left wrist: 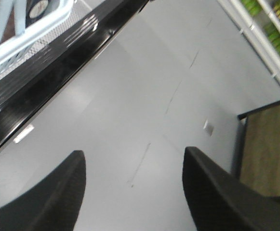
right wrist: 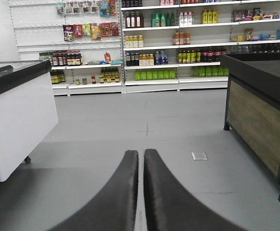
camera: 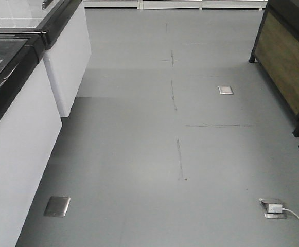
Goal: Left arm holds basket, right arm returns cookies
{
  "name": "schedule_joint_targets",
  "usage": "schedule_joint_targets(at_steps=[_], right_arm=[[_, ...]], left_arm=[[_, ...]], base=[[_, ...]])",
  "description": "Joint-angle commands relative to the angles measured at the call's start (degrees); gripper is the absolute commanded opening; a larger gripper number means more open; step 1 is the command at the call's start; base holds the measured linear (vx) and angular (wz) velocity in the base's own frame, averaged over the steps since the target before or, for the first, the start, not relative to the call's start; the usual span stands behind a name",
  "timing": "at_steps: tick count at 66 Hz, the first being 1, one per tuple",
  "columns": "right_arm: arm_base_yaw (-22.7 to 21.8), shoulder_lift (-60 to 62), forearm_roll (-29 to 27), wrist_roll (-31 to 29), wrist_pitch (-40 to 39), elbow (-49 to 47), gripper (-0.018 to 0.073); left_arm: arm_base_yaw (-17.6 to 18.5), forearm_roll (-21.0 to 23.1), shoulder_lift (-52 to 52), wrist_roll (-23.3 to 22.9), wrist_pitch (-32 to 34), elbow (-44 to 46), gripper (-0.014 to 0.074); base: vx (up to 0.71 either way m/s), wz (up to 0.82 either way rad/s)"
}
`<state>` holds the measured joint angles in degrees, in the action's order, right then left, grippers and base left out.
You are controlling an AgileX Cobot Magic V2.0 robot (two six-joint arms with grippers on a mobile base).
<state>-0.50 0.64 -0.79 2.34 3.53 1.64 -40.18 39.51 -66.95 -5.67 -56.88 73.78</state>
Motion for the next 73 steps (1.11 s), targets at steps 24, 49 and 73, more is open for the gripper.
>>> schedule_joint_targets(at_steps=[24, 49, 73], right_arm=[[-0.1, 0.8, 0.3, -0.1, -4.0, 1.0, -0.0003], [-0.1, 0.8, 0.3, -0.1, -4.0, 1.0, -0.0003], [-0.1, 0.8, 0.3, -0.1, -4.0, 1.0, -0.0003]], left_arm=[[-19.9, 16.0, -3.5, 3.5, 4.7, 1.9, 0.0416], [-21.6, 39.0, -15.3, 19.5, 4.3, 1.9, 0.0501], [-21.5, 52.2, -25.0, 25.2, 3.3, 1.9, 0.0529]], base=[[0.0, 0.0], [0.0, 0.0], [0.0, 0.0]])
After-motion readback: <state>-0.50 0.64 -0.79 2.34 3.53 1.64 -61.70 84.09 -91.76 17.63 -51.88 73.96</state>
